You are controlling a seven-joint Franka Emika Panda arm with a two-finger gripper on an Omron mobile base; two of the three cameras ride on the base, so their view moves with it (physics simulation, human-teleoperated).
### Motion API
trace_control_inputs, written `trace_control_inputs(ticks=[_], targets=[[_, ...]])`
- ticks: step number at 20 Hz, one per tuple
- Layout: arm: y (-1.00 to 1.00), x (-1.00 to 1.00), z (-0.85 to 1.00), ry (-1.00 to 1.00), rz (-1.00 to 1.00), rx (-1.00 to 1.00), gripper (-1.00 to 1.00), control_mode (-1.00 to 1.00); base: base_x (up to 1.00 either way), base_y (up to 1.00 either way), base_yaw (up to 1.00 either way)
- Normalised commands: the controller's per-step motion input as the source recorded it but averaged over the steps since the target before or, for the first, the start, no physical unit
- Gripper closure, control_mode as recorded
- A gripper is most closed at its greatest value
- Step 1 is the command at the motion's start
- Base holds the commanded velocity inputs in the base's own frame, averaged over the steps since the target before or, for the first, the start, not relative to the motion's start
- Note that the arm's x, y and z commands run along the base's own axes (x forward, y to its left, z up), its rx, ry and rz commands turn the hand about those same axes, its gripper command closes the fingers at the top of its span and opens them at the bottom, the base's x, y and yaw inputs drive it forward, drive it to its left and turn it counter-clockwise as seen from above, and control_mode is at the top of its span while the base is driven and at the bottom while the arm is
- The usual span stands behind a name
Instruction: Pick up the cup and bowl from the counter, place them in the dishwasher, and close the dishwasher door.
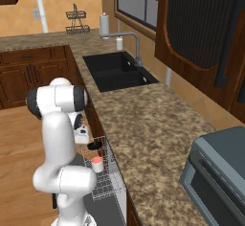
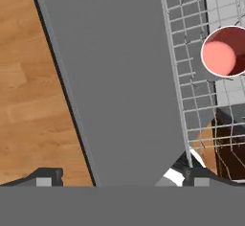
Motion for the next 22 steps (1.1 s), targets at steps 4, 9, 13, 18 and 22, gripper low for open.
trace_control_inputs(ticks=[4, 9, 13, 18, 22], targets=[[0.26, -0.84, 0.67, -0.03, 0.00, -0.05, -1.00, -1.00, 0.00, 0.00, 0.00], [0.55, -0.72, 0.39, -0.03, 0.00, -0.17, -1.00, -1.00, 0.00, 0.00, 0.00], [0.72, -0.36, 0.15, -0.03, 0.01, -0.20, -1.00, -1.00, 0.00, 0.00, 0.00], [0.68, 0.00, 0.00, 0.00, 0.00, -0.17, -1.00, -1.00, 0.00, 0.00, 0.00], [0.45, 0.00, -0.20, 0.00, 0.00, -0.12, -1.00, -1.00, 0.00, 0.00, 0.00]])
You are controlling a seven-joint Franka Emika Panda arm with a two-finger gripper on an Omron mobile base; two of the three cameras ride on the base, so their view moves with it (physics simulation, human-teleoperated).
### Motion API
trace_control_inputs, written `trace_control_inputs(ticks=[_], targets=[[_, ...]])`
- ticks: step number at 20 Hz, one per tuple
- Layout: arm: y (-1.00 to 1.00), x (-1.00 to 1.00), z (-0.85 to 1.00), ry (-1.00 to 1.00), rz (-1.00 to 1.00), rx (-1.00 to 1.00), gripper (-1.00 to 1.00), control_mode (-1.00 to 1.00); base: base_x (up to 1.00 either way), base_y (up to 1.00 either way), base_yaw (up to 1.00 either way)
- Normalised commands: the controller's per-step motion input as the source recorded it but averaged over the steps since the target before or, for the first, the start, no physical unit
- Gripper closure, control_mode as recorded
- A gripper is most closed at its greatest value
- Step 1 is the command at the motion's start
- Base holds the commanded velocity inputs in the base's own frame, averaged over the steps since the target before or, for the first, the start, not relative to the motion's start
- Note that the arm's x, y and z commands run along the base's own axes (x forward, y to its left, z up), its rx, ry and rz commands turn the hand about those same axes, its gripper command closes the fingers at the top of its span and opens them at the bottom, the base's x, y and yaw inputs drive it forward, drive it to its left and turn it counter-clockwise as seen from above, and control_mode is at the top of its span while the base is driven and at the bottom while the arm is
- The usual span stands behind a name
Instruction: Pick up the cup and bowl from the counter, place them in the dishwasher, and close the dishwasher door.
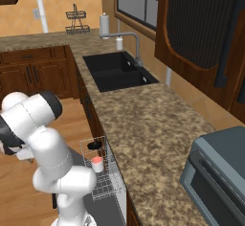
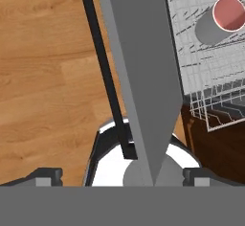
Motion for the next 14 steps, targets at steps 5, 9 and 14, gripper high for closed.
trace_control_inputs(ticks=[5, 9, 14], targets=[[0.32, 0.00, -0.31, -0.02, 0.00, -0.13, -1.00, -1.00, 0.00, 0.00, 0.00], [0.11, 0.01, -0.12, 0.00, 0.00, -0.09, -1.00, -1.00, 0.00, 0.00, 0.00], [0.18, 0.04, -0.14, 0.00, 0.00, -0.11, -1.00, -1.00, 0.00, 0.00, 0.00]])
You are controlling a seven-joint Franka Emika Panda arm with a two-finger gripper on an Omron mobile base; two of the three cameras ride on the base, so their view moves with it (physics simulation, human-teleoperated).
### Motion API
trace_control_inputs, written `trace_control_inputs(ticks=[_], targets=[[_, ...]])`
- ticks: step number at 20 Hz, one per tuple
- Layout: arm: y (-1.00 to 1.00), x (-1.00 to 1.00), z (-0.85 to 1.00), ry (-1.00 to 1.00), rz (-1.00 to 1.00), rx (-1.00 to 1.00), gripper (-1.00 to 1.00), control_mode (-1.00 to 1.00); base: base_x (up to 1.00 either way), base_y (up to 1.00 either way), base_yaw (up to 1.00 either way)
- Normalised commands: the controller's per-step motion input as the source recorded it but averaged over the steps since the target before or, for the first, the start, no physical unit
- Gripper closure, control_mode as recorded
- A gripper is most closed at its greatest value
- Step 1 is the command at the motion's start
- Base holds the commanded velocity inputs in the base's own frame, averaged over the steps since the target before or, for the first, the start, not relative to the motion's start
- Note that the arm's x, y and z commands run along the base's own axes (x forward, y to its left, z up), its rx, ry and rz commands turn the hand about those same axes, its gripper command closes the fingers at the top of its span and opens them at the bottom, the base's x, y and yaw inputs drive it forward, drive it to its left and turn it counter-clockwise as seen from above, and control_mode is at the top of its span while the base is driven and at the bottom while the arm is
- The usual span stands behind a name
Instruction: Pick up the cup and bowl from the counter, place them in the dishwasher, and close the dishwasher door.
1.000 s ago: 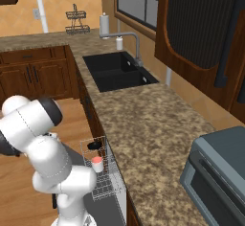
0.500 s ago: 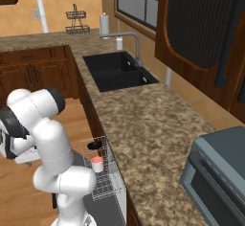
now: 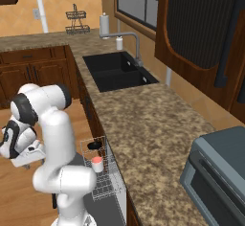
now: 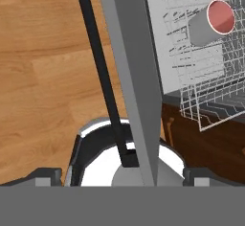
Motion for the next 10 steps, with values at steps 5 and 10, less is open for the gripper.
trace_control_inputs(ticks=[5, 10], targets=[[0.25, 0.30, -0.45, 0.00, 0.00, -0.16, -1.00, -1.00, 0.00, 0.00, 0.00], [0.38, 0.32, -0.47, 0.00, -0.01, -0.17, -1.00, -1.00, 0.00, 0.00, 0.00]])
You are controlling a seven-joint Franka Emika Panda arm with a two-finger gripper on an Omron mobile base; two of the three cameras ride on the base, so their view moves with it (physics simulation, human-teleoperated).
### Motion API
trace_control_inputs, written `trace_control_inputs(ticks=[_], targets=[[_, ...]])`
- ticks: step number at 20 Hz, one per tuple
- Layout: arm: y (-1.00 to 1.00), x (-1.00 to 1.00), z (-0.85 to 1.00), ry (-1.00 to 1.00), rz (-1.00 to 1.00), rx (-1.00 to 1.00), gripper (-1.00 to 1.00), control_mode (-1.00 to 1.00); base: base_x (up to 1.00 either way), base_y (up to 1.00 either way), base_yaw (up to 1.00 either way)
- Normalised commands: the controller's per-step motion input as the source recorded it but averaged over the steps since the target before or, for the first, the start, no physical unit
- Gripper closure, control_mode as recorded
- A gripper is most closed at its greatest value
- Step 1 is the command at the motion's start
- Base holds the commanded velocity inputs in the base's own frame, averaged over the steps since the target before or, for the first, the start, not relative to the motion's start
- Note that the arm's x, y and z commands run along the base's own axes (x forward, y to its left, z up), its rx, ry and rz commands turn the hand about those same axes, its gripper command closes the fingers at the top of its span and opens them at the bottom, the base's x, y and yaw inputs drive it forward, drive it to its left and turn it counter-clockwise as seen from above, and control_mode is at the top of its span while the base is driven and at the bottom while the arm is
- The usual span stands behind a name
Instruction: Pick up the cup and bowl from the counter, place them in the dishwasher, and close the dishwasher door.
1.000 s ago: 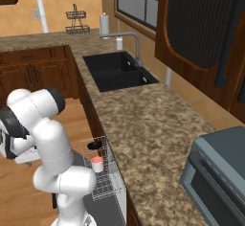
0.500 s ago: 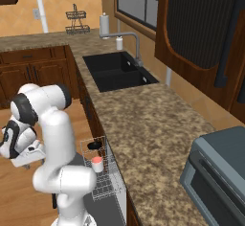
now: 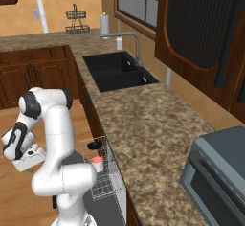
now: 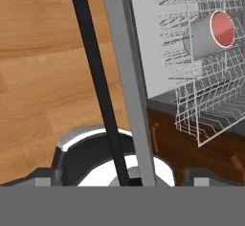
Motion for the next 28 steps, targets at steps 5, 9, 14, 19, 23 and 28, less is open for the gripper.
trace_control_inputs(ticks=[5, 9, 14, 19, 23, 28], targets=[[0.42, 0.31, -0.36, 0.00, -0.05, -0.15, -1.00, -1.00, 0.00, 0.00, 0.00], [0.09, 0.50, -0.93, -0.15, 0.02, -0.22, -1.00, -1.00, 0.00, 0.00, 0.00], [0.00, 0.35, -0.49, -0.01, 0.10, -0.10, -1.00, -1.00, 0.00, 0.00, 0.00], [-0.04, 0.40, -0.56, 0.02, 0.17, -0.05, -1.00, -1.00, 0.00, 0.00, 0.00], [-0.29, 0.58, -0.77, 0.03, 0.26, -0.04, -1.00, -1.00, 0.00, 0.00, 0.00], [-0.13, 0.69, -0.96, 0.10, 0.24, -0.11, -1.00, -1.00, 0.00, 0.00, 0.00]])
